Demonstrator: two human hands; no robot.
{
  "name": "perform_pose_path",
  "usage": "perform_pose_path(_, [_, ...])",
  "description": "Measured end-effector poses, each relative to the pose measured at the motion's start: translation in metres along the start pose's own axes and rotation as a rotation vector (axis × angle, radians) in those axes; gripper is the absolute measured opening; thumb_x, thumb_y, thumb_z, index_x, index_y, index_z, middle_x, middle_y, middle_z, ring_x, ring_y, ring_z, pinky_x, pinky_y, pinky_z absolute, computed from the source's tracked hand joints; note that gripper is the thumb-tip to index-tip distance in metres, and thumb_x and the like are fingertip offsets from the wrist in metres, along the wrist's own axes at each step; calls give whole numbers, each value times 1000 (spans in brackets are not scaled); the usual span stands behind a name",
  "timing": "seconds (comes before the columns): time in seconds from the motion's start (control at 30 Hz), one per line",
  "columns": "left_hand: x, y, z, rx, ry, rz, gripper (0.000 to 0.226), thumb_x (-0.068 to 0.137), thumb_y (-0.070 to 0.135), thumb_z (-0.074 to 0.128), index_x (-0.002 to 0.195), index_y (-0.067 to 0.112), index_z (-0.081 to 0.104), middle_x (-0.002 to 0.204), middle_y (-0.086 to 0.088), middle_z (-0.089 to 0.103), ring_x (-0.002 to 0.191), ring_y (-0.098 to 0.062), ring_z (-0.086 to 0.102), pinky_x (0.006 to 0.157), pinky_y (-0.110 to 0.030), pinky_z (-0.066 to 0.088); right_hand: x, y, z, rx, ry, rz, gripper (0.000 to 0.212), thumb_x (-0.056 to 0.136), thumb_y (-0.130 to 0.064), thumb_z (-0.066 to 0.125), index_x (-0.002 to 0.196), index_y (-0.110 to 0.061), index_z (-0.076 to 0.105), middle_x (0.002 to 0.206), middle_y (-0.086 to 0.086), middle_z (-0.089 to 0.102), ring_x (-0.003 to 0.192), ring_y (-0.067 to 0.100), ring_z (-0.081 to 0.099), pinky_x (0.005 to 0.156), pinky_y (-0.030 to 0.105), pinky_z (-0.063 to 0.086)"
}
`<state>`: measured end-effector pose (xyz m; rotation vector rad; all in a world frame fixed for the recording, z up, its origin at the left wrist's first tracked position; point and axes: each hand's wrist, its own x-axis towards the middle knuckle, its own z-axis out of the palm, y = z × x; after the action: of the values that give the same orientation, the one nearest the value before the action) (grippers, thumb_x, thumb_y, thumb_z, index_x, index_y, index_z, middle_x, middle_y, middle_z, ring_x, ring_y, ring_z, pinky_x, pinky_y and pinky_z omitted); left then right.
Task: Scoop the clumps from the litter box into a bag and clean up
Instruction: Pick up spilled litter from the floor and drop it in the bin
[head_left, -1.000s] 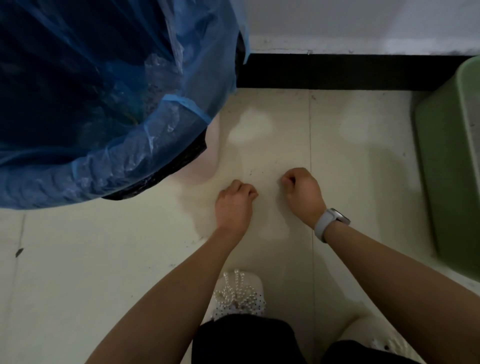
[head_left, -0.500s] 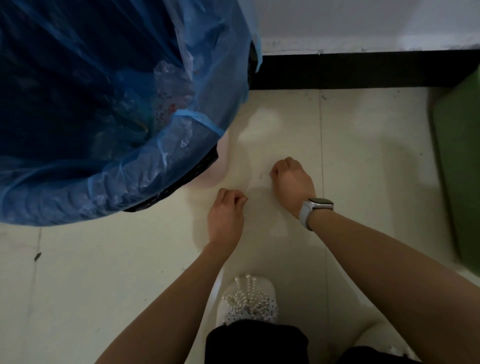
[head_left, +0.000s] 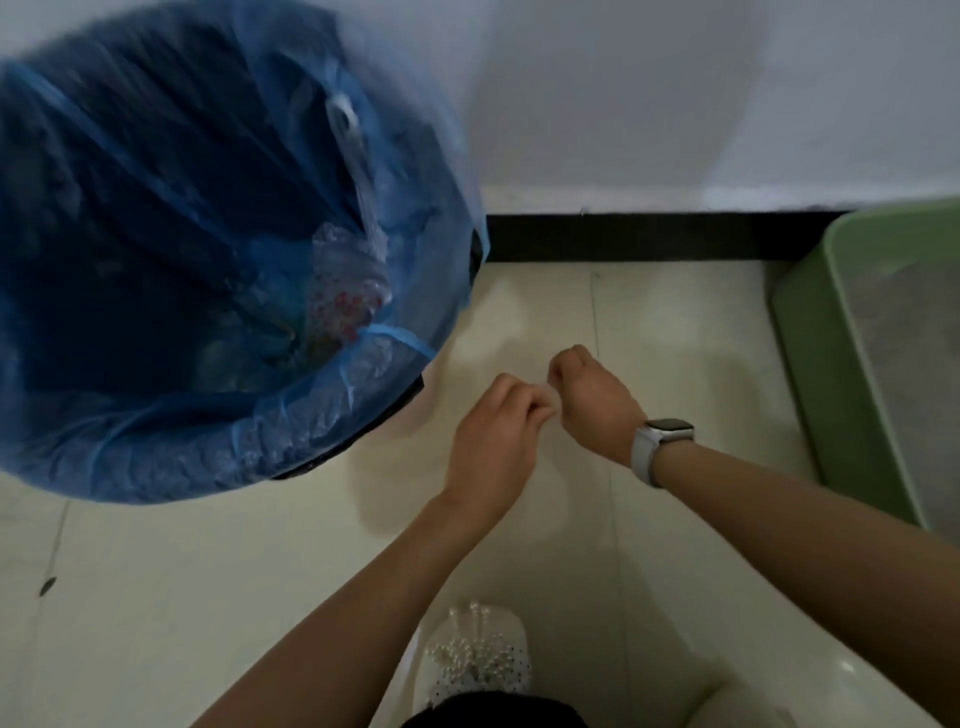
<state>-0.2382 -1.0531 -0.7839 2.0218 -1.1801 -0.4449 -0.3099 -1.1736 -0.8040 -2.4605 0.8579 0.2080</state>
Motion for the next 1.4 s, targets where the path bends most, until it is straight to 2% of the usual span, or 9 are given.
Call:
perform_pose_path(0.27, [78, 132, -69, -102, 318, 318, 14, 89, 10, 50, 82, 2, 60, 81, -4, 53, 71, -8, 43, 68, -17, 37, 0, -7, -161, 327, 395, -57, 10, 91, 0, 43, 86, -8, 45, 82, 9, 50, 74, 21, 47, 64, 23, 31])
perform_pose_path(0.4, [94, 144, -130, -52, 429, 189, 8, 89, 6, 54, 85, 2, 60, 85, 0, 49, 74, -1, 39, 69, -15, 33, 4, -68, -199, 404, 449, -264, 11, 94, -6, 43, 84, -11, 42, 71, -7, 42, 64, 3, 40, 59, 12, 32])
perform_pose_path(0.57, [85, 105, -199, 143, 545, -122, 6, 90, 6, 52, 89, 7, 58, 92, -7, 57, 86, -22, 54, 73, -22, 33, 14, -148, -194, 383, 423, -524, 12, 90, -6, 46, 83, -5, 56, 84, 8, 55, 83, 25, 50, 75, 27, 36])
perform_pose_path(0.73, [62, 78, -215, 355, 431, -327, 20, 92, 27, 54, 93, 11, 66, 112, -6, 49, 103, -27, 52, 89, -45, 43, 24, -173, -170, -25, 401, -567, 23, 91, -30, 51, 98, -19, 69, 119, -7, 56, 121, 16, 37, 98, 34, 21])
perform_pose_path(0.87, [63, 91, -217, 370, 457, -313, 16, 91, 31, 55, 85, 18, 61, 107, -2, 51, 94, -23, 56, 79, -38, 43, 17, -163, -171, 57, 457, -520, 8, 85, -20, 58, 90, -14, 57, 121, 0, 52, 121, 19, 39, 104, 33, 21])
perform_pose_path(1.03, [86, 115, -197, 417, 315, -273, 26, 92, 35, 51, 113, 21, 57, 121, -5, 47, 111, -26, 49, 92, -44, 38, 10, -134, -186, 87, 492, -511, 22, 80, -15, 56, 99, -10, 62, 121, 8, 57, 117, 28, 49, 101, 44, 34])
perform_pose_path(1.13, [105, 138, -178, 433, 231, -181, 49, 95, 40, 41, 139, 19, 38, 140, -9, 37, 126, -28, 37, 102, -44, 31, 5, -108, -209, 168, 585, -398, 26, 83, -7, 54, 108, -6, 61, 120, 12, 57, 114, 29, 51, 99, 39, 38])
perform_pose_path(1.27, [123, 165, -124, 481, 185, 90, 48, 95, 31, 43, 140, 16, 35, 141, -9, 37, 128, -27, 35, 104, -40, 25, -12, -46, -216, 226, 666, -183, 28, 88, 0, 48, 115, -3, 55, 120, 14, 53, 112, 28, 49, 98, 36, 38])
perform_pose_path(1.4, [129, 162, -54, 585, -96, 187, 45, 95, 26, 42, 138, 15, 34, 142, -8, 32, 128, -27, 33, 103, -39, 25, -36, 38, -197, 238, 558, 45, 31, 88, 4, 45, 118, 1, 52, 123, 18, 48, 113, 31, 49, 96, 28, 35])
